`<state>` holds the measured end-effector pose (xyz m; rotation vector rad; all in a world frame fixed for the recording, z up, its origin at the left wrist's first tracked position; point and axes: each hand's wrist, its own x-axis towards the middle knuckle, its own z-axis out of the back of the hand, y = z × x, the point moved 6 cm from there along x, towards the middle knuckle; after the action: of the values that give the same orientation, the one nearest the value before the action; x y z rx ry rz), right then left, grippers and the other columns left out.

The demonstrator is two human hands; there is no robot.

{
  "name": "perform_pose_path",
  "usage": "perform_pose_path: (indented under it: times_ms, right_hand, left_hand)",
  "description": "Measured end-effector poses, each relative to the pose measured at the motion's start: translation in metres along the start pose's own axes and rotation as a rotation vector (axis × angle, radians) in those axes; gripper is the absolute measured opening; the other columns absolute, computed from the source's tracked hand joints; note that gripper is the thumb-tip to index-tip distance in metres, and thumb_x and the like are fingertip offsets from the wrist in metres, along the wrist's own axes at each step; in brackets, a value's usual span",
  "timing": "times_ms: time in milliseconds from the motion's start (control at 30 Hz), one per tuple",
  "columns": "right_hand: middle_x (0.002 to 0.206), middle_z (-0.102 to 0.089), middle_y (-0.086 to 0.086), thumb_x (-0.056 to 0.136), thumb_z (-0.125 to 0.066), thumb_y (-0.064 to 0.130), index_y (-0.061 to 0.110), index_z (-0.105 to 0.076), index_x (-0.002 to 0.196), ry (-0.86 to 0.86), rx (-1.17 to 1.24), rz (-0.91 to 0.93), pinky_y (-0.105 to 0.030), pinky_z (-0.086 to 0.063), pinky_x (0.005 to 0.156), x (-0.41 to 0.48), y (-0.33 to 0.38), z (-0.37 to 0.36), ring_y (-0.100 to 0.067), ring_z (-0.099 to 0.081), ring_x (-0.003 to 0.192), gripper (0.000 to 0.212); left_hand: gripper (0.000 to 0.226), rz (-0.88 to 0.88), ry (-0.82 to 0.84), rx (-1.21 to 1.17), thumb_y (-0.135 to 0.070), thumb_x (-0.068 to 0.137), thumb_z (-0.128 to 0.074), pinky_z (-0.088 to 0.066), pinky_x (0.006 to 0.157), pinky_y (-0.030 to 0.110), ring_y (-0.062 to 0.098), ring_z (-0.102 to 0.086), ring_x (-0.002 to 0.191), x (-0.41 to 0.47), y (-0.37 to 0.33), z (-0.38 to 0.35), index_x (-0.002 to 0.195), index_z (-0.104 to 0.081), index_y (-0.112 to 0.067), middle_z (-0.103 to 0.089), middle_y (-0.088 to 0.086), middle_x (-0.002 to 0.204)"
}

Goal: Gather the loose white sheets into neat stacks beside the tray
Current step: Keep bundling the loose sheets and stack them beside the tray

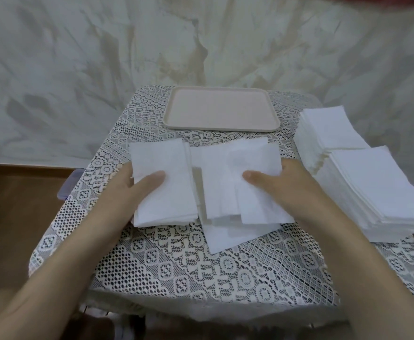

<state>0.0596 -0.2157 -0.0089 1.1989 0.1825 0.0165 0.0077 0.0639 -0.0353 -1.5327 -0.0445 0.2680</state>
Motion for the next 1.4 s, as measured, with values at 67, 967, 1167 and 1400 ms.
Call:
perform_pose_path:
  times_ms: [67,967,1167,1400]
  right_hand:
    - [0.096,-0.080,0.002,0.090,-0.076,0.027,0.016,-0.077,0.102,0.040,0.166,0.015,-0.050,-0.059,0.093,-0.002,0.005,0.000,-0.021,-0.077,0.091,0.016]
    - [0.089,-0.075,0.013,0.097,-0.064,0.036,0.029,-0.069,0.096,0.026,0.019,0.172,-0.028,-0.057,0.067,-0.015,0.025,-0.074,-0.003,-0.070,0.078,0.009]
    - [0.080,-0.074,0.018,0.094,-0.070,0.028,0.027,-0.072,0.086,0.020,0.091,0.209,-0.013,-0.048,0.053,-0.019,0.025,-0.066,0.003,-0.068,0.065,0.009]
    - [0.082,-0.075,0.016,0.092,-0.072,0.030,0.025,-0.072,0.084,0.020,0.133,0.222,-0.021,-0.052,0.057,-0.018,0.033,-0.085,-0.004,-0.070,0.071,0.010]
  left_hand:
    - [0.061,0.000,0.012,0.023,-0.043,0.077,-0.082,-0.059,0.089,0.044,0.019,-0.076,0.106,0.000,0.000,0.000,0.133,-0.061,-0.030,-0.078,-0.007,0.119]
    - [0.056,-0.059,0.093,-0.022,-0.042,0.089,-0.069,-0.060,0.093,0.042,0.018,-0.073,0.116,-0.008,-0.004,0.000,0.142,-0.055,-0.032,-0.074,-0.007,0.130]
    - [0.056,-0.064,0.069,-0.008,-0.048,0.088,-0.069,-0.061,0.092,0.039,0.015,-0.074,0.114,-0.008,-0.004,0.000,0.140,-0.056,-0.035,-0.075,-0.010,0.126]
    - [0.060,-0.047,0.074,0.008,-0.054,0.091,-0.075,-0.060,0.091,0.043,0.019,-0.073,0.115,-0.007,-0.003,0.000,0.143,-0.053,-0.033,-0.074,-0.006,0.129]
